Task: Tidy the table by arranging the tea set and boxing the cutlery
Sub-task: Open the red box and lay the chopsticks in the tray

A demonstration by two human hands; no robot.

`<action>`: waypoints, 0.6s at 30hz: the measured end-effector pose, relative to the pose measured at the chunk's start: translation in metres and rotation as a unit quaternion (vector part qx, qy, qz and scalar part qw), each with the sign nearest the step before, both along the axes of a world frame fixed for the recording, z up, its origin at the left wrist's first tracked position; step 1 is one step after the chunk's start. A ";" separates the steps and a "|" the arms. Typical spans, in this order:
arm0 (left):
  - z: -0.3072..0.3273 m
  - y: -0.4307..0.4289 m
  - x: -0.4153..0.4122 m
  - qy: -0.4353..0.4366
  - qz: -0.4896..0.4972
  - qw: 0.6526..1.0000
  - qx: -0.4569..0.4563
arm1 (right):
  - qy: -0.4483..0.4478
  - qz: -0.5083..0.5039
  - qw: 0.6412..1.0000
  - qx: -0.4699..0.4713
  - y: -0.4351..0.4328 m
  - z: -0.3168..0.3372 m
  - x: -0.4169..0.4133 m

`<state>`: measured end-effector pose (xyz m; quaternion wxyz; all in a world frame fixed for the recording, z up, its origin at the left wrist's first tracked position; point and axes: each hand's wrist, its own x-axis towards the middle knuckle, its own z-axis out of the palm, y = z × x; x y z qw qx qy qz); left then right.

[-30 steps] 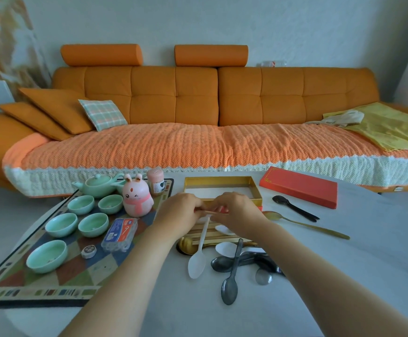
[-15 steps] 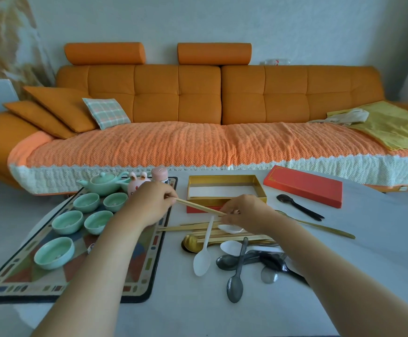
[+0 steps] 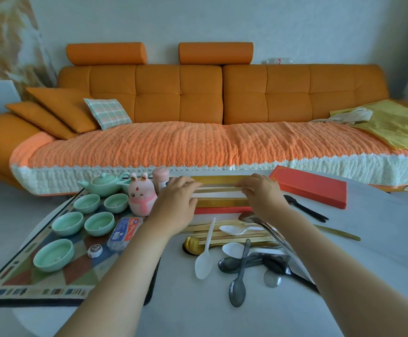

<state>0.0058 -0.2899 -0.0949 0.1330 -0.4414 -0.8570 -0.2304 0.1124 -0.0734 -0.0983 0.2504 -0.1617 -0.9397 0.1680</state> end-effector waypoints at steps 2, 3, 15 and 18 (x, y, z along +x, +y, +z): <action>-0.007 0.009 0.000 0.005 -0.005 0.999 -0.031 | -0.034 -0.015 0.999 0.005 0.003 -0.006 -0.002; -0.011 0.012 0.001 0.004 -0.006 0.999 -0.050 | -0.049 -0.021 0.998 0.015 0.004 -0.009 -0.004; -0.022 0.026 -0.002 -0.030 -0.027 0.991 -0.131 | -0.169 0.041 0.985 0.000 0.010 -0.012 -0.002; -0.022 0.025 0.001 -0.019 -0.030 0.993 -0.115 | -0.197 0.061 0.979 0.002 0.006 -0.009 0.004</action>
